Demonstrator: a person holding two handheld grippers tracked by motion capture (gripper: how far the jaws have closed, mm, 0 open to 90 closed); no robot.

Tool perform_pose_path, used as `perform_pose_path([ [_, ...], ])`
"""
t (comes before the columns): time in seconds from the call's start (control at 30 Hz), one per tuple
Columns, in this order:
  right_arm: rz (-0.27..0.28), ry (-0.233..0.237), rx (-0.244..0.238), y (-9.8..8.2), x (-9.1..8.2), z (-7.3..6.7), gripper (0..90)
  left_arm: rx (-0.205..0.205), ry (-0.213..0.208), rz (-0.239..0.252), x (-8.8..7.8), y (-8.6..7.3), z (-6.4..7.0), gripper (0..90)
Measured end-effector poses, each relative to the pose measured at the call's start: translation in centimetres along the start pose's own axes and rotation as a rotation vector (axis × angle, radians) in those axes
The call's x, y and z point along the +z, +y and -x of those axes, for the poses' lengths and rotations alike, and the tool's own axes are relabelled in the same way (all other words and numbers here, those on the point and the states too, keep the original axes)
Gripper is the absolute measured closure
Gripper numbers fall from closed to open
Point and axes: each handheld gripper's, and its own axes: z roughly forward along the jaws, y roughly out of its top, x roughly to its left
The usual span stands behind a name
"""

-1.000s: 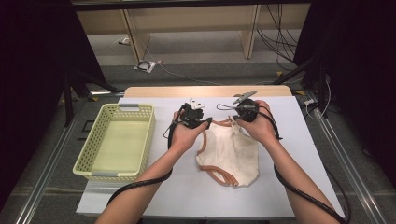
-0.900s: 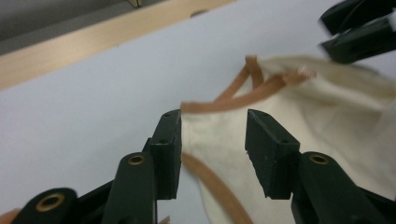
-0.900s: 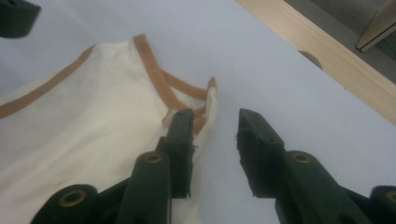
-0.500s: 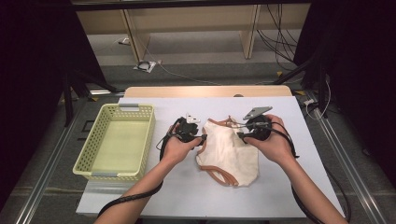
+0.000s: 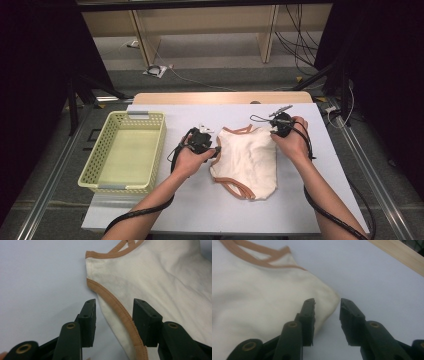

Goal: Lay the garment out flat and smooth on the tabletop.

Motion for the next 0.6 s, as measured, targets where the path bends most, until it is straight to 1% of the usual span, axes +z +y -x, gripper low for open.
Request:
perform_pose_path([
  [0.07, -0.001, 0.002, 0.021, -0.7, 0.0, -0.1, 60.7, 0.0, -0.004, -0.003, 0.1, -0.1, -0.1, 54.2],
  [0.13, -0.002, 0.019, 0.026, -1.6, -0.4, -0.5, 59.1, -0.002, -0.002, -0.011, 0.2, -0.2, -0.3, 54.4],
  [0.2, 0.007, 0.059, 0.027, -2.6, -1.1, -0.9, 58.8, -0.011, -0.004, -0.016, 0.4, -0.3, -0.5, 54.6],
  [0.27, 0.016, 0.117, 0.033, -3.6, -2.1, -1.7, 58.4, -0.017, -0.011, -0.019, 0.5, -0.3, -0.4, 54.6],
  [0.3, 0.015, 0.14, 0.025, -4.2, -2.6, -2.2, 58.1, -0.017, -0.016, -0.022, 0.6, -0.3, -0.3, 54.4],
  [0.37, 0.019, 0.174, 0.003, -5.4, -3.8, -3.3, 58.0, -0.013, -0.024, -0.033, 0.9, -0.3, -0.1, 53.8],
  [0.4, 0.022, 0.21, -0.012, -6.2, -4.5, -4.1, 57.9, -0.013, -0.026, -0.036, 1.0, -0.3, 0.0, 53.8],
  [0.43, 0.023, 0.236, -0.02, -6.6, -4.9, -4.7, 58.0, -0.014, -0.033, -0.042, 1.2, -0.3, 0.0, 53.8],
  [0.5, 0.033, 0.306, -0.032, -7.8, -6.0, -6.4, 58.0, -0.014, -0.035, -0.052, 1.7, -0.2, 0.2, 53.8],
  [0.53, 0.039, 0.33, -0.043, -8.3, -6.4, -7.3, 58.0, -0.01, -0.034, -0.058, 1.9, -0.2, 0.3, 53.9],
  [0.57, 0.045, 0.351, -0.057, -8.7, -6.8, -8.2, 58.0, -0.012, -0.033, -0.064, 2.2, -0.2, 0.4, 54.0],
  [0.6, 0.051, 0.377, -0.087, -9.1, -7.1, -9.2, 57.8, -0.01, -0.032, -0.068, 2.3, -0.2, 0.5, 54.2],
])
